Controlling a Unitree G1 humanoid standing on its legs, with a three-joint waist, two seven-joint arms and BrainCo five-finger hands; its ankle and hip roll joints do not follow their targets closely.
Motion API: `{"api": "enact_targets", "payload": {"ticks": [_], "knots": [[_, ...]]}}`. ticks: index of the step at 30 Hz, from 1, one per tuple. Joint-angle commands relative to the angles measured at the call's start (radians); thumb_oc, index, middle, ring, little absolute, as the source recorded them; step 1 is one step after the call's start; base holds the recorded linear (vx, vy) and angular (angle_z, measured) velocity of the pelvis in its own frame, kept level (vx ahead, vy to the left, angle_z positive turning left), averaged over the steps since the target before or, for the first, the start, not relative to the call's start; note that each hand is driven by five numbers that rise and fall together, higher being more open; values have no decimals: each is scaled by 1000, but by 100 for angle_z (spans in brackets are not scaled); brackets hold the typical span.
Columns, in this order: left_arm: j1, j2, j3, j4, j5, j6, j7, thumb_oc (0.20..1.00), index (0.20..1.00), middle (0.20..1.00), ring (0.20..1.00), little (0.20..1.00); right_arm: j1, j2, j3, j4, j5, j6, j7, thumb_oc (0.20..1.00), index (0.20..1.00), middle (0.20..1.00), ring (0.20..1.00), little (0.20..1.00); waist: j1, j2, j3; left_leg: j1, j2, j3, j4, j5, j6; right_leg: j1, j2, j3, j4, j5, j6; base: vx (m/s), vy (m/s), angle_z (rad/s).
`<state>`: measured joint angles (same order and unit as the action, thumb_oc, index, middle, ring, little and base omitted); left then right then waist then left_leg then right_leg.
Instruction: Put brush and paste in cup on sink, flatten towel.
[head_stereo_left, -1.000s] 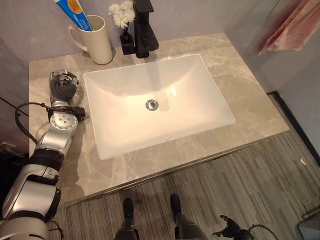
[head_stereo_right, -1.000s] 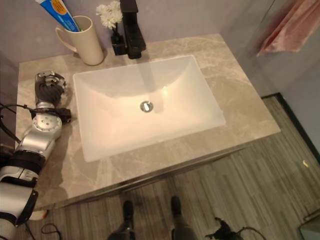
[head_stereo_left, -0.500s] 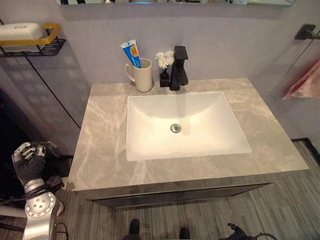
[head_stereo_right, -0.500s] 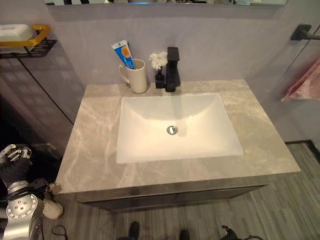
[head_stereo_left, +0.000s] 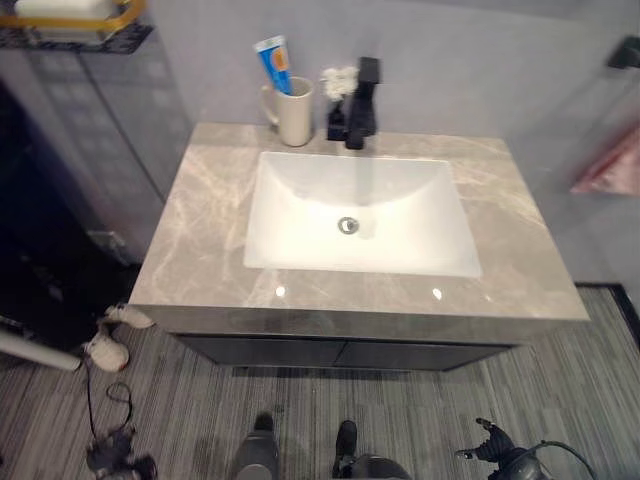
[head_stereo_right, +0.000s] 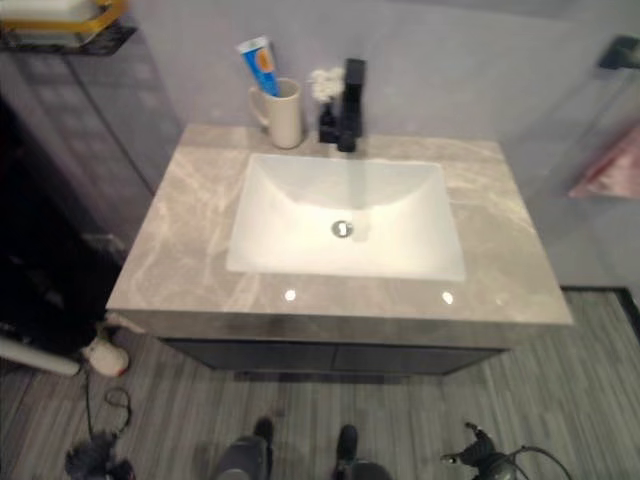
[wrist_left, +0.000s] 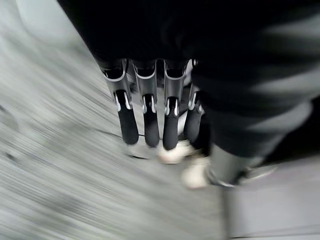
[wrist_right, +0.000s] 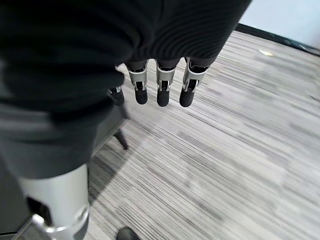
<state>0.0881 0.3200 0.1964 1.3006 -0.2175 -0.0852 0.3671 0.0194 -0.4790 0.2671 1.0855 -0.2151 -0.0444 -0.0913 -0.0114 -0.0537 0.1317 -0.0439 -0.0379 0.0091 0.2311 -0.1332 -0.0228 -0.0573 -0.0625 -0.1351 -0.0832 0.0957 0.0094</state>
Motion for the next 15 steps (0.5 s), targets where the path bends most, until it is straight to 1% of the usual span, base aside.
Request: {"api": "enact_targets", "payload": {"ticks": [1, 2, 3, 4, 6, 7, 8, 9, 10, 12, 13, 15], "knots": [[21, 22, -41, -74, 113, 45, -49, 1000, 1000, 1000, 1000, 1000, -4, 31, 20, 45, -13, -11, -17, 1000, 1000, 1000, 1000, 1000, 4, -3, -69, -19, 0, -28, -170, 114, 1, 8, 24, 19, 57, -72, 70, 36, 189, -4], [14, 19, -64, -19, 148, 59, -67, 1000, 1000, 1000, 1000, 1000, -7, 46, 15, 71, -6, -7, -17, 1000, 1000, 1000, 1000, 1000, -1, 0, -79, -3, -2, -32, -204, 118, 6, 10, 22, 25, 57, -65, 75, 49, 131, -1], [8, 20, -84, 0, 169, 58, -81, 1000, 1000, 1000, 1000, 1000, -6, 58, 18, 81, -7, -7, -13, 1000, 1000, 1000, 1000, 1000, -3, 2, -87, 10, -1, -31, -229, 123, 10, 13, 20, 29, 55, -62, 77, 52, 140, -26], [7, 11, -123, 24, 213, 66, -113, 1000, 1000, 1000, 1000, 1000, -6, 67, 19, 83, -4, -6, -12, 1000, 1000, 1000, 1000, 1000, -8, 5, -95, 19, -3, -32, -245, 125, 15, 15, 17, 33, 54, -60, 81, 22, 169, -29], [-3, -6, -228, 32, 297, 57, -200, 1000, 1000, 1000, 1000, 1000, -12, 80, 24, 85, 9, -4, -2, 1000, 1000, 1000, 1000, 1000, -13, 10, -97, 26, -11, -28, -258, 124, 28, 3, 8, 53, 62, -47, 90, -24, 168, -28], [-4, -6, -228, 32, 297, 57, -200, 1000, 1000, 1000, 1000, 1000, -12, 80, 23, 85, 9, -5, -2, 1000, 1000, 1000, 1000, 1000, -11, 11, -97, 27, -11, -27, -258, 123, 28, 3, 8, 54, 63, -48, 91, -26, 110, -30], [-5, -9, -265, 30, 334, 55, -217, 1000, 1000, 1000, 1000, 1000, -15, 81, 23, 93, 12, -3, 5, 1000, 1000, 1000, 1000, 1000, -15, 13, -96, 29, -14, -25, -259, 121, 33, 0, 5, 61, 66, -45, 93, -60, 200, -24], [-24, -14, -392, -7, 442, 39, -255, 1000, 1000, 1000, 1000, 1000, -25, 92, 22, 99, 23, -2, 10, 1000, 1000, 1000, 1000, 1000, -29, 19, -87, 33, -23, -12, -257, 110, 47, -18, -4, 93, 80, -32, 106, -61, 200, -17], [-24, -14, -393, -7, 442, 39, -255, 1000, 1000, 1000, 1000, 1000, -25, 92, 21, 99, 23, -2, 10, 1000, 1000, 1000, 1000, 1000, -27, 19, -86, 33, -23, -11, -256, 109, 47, -19, -3, 95, 80, -32, 106, -66, 194, -20], [-43, -10, -435, -27, 485, 40, -242, 1000, 1000, 1000, 1000, 1000, -25, 103, 18, 95, 39, -5, 6, 1000, 1000, 1000, 1000, 1000, -34, 17, -79, 31, -28, -2, -255, 105, 56, -35, -6, 116, 90, -21, 114, -78, 106, -30], [-65, -14, -455, -48, 486, 41, -226, 1000, 1000, 1000, 1000, 1000, -27, 116, 11, 93, 64, -6, -1, 1000, 1000, 1000, 1000, 1000, -42, 13, -68, 23, -32, 9, -251, 104, 61, -59, -9, 134, 98, -8, 122, -98, 91, -38], [-77, -17, -463, -57, 484, 39, -220, 1000, 1000, 1000, 1000, 1000, -27, 124, 7, 96, 76, -4, -6, 1000, 1000, 1000, 1000, 1000, -46, 11, -63, 19, -32, 17, -251, 103, 62, -70, -11, 144, 102, 0, 127, -84, 62, -34]]}}
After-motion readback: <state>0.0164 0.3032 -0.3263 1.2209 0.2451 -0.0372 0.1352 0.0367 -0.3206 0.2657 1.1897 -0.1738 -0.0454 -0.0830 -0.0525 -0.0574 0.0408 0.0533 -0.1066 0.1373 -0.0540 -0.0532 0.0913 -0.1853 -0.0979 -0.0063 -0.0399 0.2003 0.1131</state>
